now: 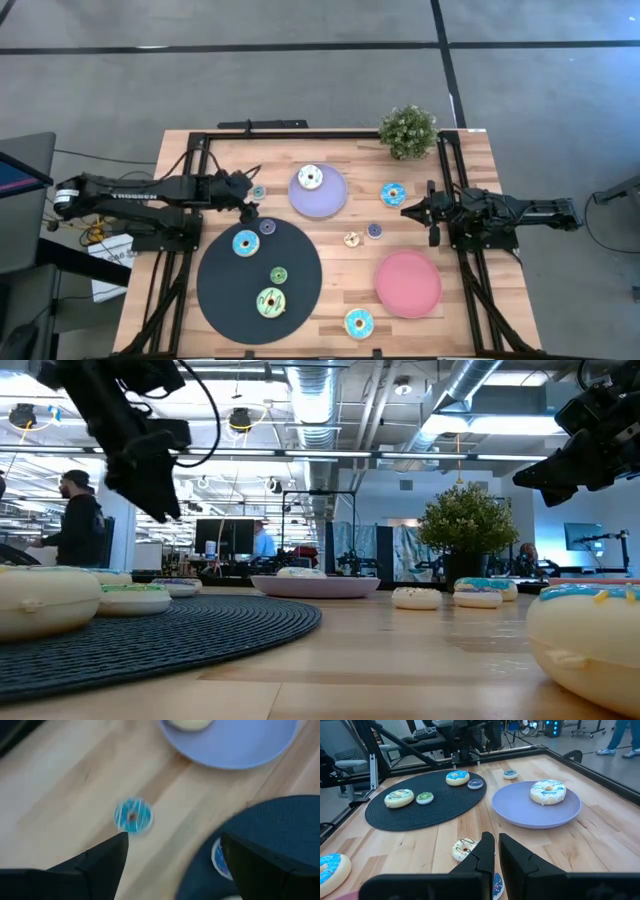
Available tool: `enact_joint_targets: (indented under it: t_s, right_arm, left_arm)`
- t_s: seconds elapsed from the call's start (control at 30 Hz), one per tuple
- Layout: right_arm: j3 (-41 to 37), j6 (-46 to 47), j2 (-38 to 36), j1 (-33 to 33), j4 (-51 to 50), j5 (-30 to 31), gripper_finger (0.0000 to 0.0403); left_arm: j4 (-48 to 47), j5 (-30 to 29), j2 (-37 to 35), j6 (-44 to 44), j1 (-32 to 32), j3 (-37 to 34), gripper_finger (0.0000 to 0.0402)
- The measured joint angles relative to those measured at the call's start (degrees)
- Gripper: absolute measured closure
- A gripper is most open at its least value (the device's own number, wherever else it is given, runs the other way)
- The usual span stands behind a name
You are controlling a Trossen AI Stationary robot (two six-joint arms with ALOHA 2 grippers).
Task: Pick & Place donuts
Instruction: Put the top large light blue donut on the purple plate
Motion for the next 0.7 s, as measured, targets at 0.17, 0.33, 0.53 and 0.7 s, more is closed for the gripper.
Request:
enact_joint_targets:
  t_s: [0.17,0.33,0.53,0.7]
  right_arm:
    - [0.01,0.00,0.00,0.00,-0.02,0.02,0.0386]
    - [0.00,0.00,0.00,0.00,-0.01,0.02,0.0386]
    - [0.00,0.00,0.00,0.00,-0.01,0.02,0.0386]
    - [0.00,0.00,0.00,0.00,-0.01,0.02,0.0386]
  left_arm:
    - [-7.52,0.44,0.00,-10.78,-7.66,0.79,0.0094]
    - [-10.47,2.58,0.02,-16.36,-12.85,0.29,0.0094]
    - [-8.83,7.94,0.04,-11.77,-15.64,-2.43,0.0094]
    - [-8.12,9.31,0.02,-10.24,-15.72,-4.60,0.0094]
